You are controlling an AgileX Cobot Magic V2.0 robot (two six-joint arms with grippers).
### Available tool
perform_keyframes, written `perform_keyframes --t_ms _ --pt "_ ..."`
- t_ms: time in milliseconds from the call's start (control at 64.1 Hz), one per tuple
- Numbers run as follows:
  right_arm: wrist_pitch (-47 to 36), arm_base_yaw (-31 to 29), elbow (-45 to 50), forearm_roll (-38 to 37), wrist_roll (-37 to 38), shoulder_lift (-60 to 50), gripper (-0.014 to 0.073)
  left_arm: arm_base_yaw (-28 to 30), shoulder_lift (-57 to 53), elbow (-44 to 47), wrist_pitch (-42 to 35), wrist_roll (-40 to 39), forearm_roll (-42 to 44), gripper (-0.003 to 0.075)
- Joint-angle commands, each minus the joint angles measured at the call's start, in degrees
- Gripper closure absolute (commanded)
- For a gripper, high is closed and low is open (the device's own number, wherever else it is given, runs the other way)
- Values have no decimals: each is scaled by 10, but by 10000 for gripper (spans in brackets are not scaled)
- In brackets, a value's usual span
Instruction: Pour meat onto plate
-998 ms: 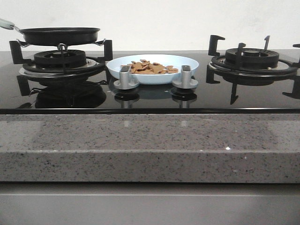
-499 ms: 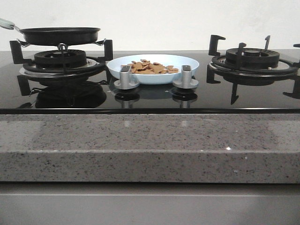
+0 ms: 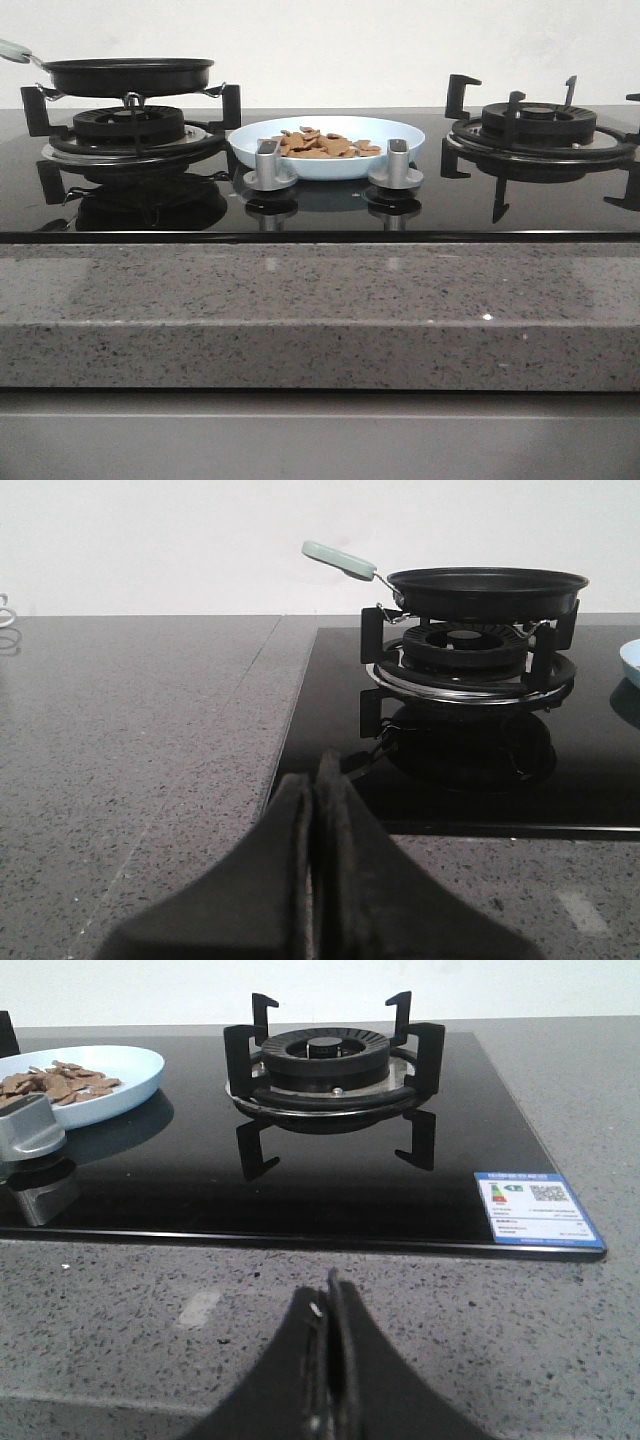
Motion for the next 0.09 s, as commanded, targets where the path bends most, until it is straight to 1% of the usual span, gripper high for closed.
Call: perform_keyframes --t_ms 0,78 --pt "-46 0 -3 -4 -3 -9 662 -1 -9 3 -46 -5 -5 741" --pt "-46 0 -3 -4 -3 -9 662 -1 -9 3 -46 -5 -5 741"
